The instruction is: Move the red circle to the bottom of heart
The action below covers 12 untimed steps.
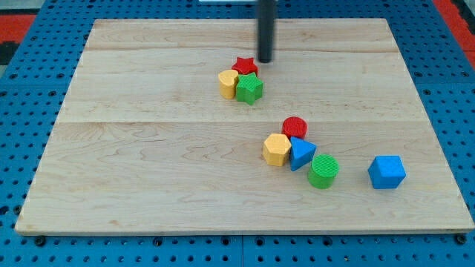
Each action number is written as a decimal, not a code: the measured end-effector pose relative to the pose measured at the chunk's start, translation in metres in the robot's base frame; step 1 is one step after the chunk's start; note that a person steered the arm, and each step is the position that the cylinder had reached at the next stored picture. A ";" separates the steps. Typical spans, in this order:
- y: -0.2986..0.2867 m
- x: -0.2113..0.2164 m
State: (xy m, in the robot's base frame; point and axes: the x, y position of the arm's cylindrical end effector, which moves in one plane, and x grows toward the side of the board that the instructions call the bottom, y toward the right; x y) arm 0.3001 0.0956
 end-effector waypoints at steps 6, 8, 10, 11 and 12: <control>-0.058 0.174; -0.129 0.138; -0.165 0.163; -0.203 0.146; -0.189 0.117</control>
State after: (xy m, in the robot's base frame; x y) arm 0.4167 -0.0937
